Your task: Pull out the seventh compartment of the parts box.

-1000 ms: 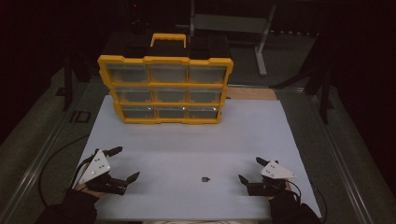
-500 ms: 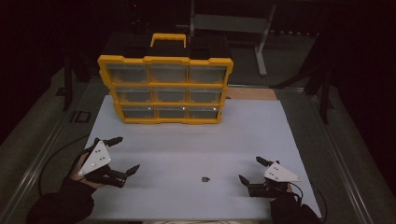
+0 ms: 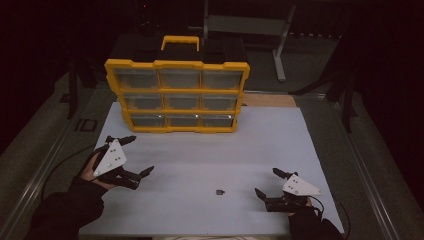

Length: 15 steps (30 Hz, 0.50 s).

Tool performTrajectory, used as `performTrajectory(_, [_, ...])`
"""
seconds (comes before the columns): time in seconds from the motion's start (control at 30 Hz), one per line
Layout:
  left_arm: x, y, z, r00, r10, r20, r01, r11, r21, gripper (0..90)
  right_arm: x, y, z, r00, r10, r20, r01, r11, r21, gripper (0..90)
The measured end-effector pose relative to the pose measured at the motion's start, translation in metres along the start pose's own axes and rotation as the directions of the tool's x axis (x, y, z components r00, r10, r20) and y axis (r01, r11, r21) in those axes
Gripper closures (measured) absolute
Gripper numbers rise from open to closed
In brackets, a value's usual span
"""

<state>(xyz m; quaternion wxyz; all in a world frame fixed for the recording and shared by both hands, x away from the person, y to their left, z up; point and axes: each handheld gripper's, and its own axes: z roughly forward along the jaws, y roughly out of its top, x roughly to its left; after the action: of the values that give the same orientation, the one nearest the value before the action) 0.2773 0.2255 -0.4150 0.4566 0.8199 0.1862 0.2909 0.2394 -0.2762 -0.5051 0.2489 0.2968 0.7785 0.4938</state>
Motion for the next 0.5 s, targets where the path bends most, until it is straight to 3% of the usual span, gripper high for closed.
performTrajectory(0.5, [0.013, 0.009, 0.024, 0.9942, 0.101, -0.037, -0.099, 0.9941, 0.043, 0.0, 0.0, -0.001, 0.001, 1.0, -0.002, -0.003, 0.002, 1.0, -0.001, 8.2])
